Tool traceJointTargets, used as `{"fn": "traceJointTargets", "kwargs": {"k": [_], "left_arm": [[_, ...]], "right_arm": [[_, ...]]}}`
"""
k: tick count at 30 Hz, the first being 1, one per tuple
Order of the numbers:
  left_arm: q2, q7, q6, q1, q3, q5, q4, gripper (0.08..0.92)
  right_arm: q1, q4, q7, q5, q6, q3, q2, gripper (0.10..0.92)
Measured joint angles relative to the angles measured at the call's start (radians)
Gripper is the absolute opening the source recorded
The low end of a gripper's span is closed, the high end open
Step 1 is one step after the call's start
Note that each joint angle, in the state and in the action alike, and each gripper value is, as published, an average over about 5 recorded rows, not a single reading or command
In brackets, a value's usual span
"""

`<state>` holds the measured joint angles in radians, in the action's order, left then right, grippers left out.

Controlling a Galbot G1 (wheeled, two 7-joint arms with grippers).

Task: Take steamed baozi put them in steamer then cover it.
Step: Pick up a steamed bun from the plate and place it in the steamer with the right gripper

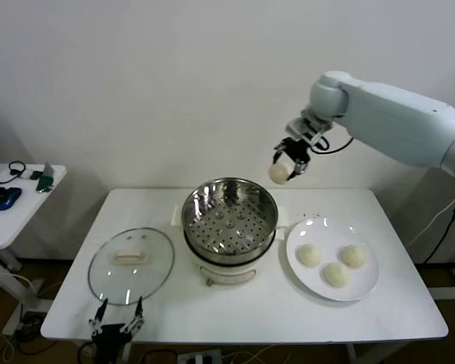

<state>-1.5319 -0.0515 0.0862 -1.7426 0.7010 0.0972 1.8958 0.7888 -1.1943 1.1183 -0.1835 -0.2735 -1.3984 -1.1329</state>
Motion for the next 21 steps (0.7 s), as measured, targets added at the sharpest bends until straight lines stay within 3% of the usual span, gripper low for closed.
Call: {"fn": "traceJointTargets", "kwargs": {"k": [7, 21], "left_arm": [[0.001, 0.003, 0.003, -0.002, 0.007, 0.000, 0.001, 0.823], [-0.006, 0.013, 0.020, -0.006, 0.004, -0.006, -0.016, 0.823]], "right_arm": [[-0.052, 0.006, -0.073, 0.144, -0.098, -0.013, -0.088, 0.646], [-0.246, 0.175, -0.162, 0.401, -0.214, 0.048, -0.208, 0.651]]}}
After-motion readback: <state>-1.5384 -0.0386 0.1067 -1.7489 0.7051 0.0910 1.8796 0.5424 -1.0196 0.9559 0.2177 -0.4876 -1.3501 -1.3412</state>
